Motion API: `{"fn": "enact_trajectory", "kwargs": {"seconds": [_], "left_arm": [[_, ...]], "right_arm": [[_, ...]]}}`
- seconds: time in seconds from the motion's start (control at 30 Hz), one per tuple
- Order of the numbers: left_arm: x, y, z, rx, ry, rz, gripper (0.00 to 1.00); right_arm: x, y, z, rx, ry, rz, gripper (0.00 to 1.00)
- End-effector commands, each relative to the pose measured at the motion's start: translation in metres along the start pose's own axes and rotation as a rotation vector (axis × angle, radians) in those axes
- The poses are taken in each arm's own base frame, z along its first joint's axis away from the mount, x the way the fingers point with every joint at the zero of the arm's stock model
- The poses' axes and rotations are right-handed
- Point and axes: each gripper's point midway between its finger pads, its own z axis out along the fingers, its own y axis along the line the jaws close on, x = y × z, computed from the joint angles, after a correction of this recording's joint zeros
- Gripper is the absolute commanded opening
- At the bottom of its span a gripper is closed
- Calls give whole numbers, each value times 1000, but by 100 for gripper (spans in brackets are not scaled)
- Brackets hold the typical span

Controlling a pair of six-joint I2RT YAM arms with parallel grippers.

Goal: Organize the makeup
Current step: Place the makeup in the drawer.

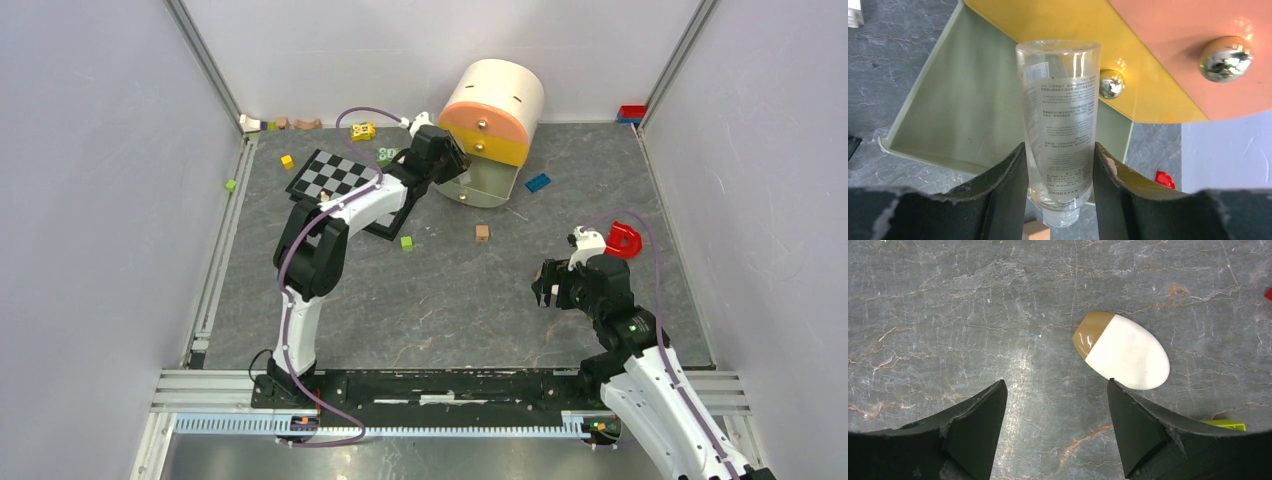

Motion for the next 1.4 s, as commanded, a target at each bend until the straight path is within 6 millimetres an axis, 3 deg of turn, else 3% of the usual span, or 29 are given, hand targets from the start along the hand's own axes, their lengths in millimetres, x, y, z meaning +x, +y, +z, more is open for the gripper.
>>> {"fn": "enact_trajectory", "kwargs": {"seconds": [0.0, 0.4, 0.63, 0.93, 1.37], "left_arm": [[-21, -4, 10, 24, -127, 6, 6], [-31, 18, 8, 0, -268, 158, 4], [-31, 21, 9, -14, -287, 227, 3], [-15, 16, 3, -16, -270, 381, 2], [7, 18, 3, -14, -231, 427, 2]], "right_arm": [[-18, 1, -6, 9, -48, 11, 80], [-15, 1, -6, 6, -39, 7, 80], [-15, 0, -7, 12, -37, 5, 80], [-13, 0, -6, 9, -31, 5, 80], [-12, 0, -6, 8, -30, 3, 80]]}}
